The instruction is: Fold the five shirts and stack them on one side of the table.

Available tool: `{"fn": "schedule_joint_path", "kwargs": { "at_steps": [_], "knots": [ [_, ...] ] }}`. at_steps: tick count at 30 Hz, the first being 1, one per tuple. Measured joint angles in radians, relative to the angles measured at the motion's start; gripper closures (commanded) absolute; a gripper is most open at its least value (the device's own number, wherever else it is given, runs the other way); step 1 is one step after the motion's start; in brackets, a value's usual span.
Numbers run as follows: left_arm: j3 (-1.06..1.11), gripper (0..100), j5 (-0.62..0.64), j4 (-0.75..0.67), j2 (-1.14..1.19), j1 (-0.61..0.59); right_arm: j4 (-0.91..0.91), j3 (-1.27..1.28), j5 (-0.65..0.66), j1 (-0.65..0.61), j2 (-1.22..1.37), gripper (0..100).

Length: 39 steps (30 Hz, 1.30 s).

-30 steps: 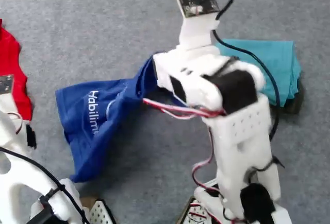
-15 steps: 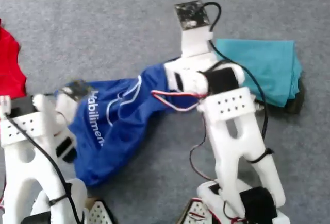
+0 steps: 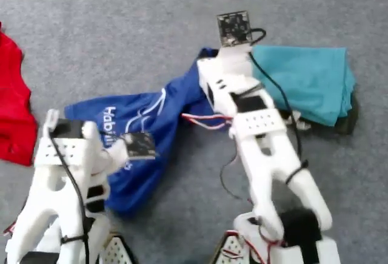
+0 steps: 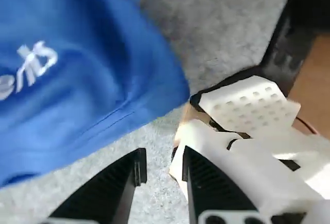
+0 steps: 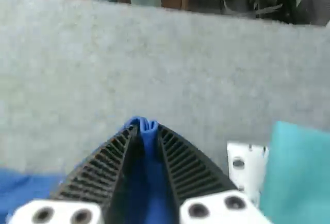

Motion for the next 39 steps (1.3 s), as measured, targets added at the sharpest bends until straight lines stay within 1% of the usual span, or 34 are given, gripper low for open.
{"fn": "schedule_joint_path", "kwargs": {
  "at_steps": [6,11,13,16,22,25,27,31,34,39],
  "knots": [
    [-0.048,86,0.094,0.0,0.0,0.209,-0.233,-0.058,0.002,0.025,0.178,98.5],
    [-0.097,86,0.195,-0.002,0.0,0.321,-0.311,-0.207,0.002,0.037,0.333,98.5],
    [-0.098,86,0.236,-0.021,0.0,0.344,-0.318,-0.269,0.002,0.037,0.399,98.5],
    [-0.098,86,0.308,-0.091,0.0,0.359,-0.318,-0.345,0.002,0.037,0.482,98.5],
    [-0.077,86,0.486,-0.276,0.002,0.365,-0.318,-0.371,0.002,0.054,0.496,98.5],
    [-0.063,86,0.549,-0.324,0.002,0.405,-0.316,-0.371,-0.041,0.08,0.497,98.5],
    [-0.034,86,0.606,-0.368,0.002,0.456,-0.292,-0.371,-0.08,0.094,0.496,98.5],
    [0.054,86,0.736,-0.505,0.002,0.532,-0.245,-0.371,-0.1,0.094,0.47,98.5],
    [0.077,86,0.779,-0.574,0.002,0.54,-0.242,-0.373,-0.1,0.094,0.459,98.5],
    [0.077,86,0.796,-0.598,0.002,0.549,-0.242,-0.373,-0.1,0.094,0.459,98.5]
  ]
}}
